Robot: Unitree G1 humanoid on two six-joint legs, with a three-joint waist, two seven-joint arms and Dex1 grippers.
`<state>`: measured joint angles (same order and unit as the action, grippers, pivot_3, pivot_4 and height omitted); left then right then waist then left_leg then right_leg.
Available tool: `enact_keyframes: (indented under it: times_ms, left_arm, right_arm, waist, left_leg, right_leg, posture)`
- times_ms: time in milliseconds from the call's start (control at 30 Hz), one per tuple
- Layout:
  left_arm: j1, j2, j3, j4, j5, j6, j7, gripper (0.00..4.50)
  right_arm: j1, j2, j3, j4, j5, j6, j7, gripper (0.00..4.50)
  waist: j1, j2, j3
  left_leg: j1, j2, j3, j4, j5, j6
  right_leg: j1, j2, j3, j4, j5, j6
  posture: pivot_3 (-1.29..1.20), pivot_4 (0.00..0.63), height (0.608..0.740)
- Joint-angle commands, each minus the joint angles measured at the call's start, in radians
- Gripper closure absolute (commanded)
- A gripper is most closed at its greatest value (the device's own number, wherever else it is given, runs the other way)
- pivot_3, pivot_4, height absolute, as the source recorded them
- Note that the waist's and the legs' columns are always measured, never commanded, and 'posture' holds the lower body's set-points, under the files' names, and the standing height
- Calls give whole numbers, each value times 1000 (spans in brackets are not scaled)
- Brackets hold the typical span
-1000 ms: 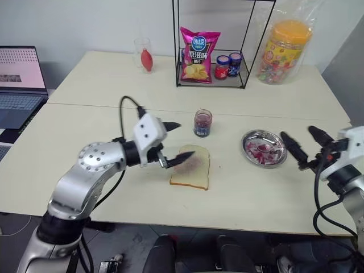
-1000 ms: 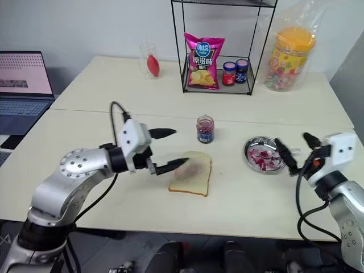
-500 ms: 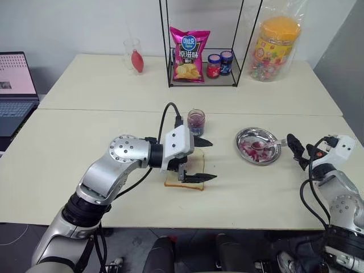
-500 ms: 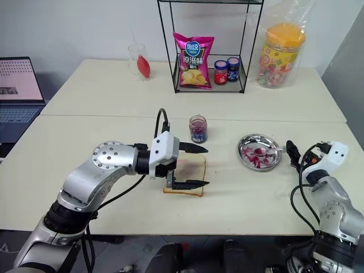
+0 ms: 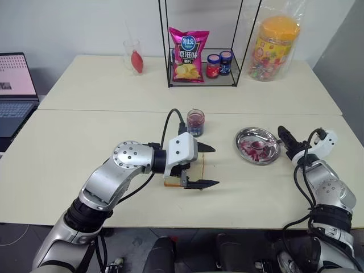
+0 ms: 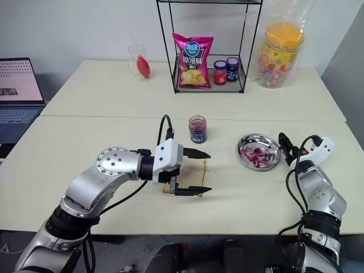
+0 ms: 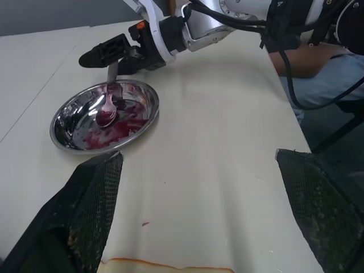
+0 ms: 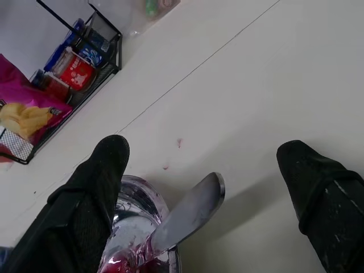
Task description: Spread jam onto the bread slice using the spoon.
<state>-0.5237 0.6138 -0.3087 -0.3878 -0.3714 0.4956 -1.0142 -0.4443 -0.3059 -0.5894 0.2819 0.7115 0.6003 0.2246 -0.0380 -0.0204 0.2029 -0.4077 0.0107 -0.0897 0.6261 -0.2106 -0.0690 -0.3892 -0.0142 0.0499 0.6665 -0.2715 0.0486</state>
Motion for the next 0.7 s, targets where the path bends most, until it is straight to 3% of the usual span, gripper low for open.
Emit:
enact_keyframes:
  times_ms: [33, 100, 567, 700]
  left_arm:
    - [3, 7, 23, -30, 4, -7, 4, 0]
    - [4, 9, 24, -29, 5, -8, 4, 0]
    - [19, 16, 49, 9, 18, -26, 5, 0]
    - [34, 23, 92, 21, 6, -16, 19, 0]
  right_arm:
    - [-19, 9, -16, -3, 34, -21, 10, 707]
    - [-20, 12, -18, -2, 44, -25, 10, 1327]
    - [0, 8, -37, -80, 140, 23, 2, 4484]
    - [13, 14, -29, -173, 192, 53, -18, 4494]
  waist:
    - [0, 0, 0]
    - [0, 0, 0]
    - [0, 1, 0]
    - [0, 1, 0]
  left_leg:
    - [0, 0, 0, 0, 0, 0]
    - [1, 0, 0, 0, 0, 0]
    - [1, 0, 0, 0, 0, 0]
    - [1, 0, 0, 1, 0, 0]
  right_leg:
    - [0, 0, 0, 0, 0, 0]
    - [0, 0, 0, 1, 0, 0]
    - [0, 0, 0, 2, 0, 0]
    - [0, 0, 0, 3, -1, 1]
  posture:
    - [0, 150, 740]
    - [0, 150, 740]
    - [0, 150, 740]
    - [0, 150, 740]
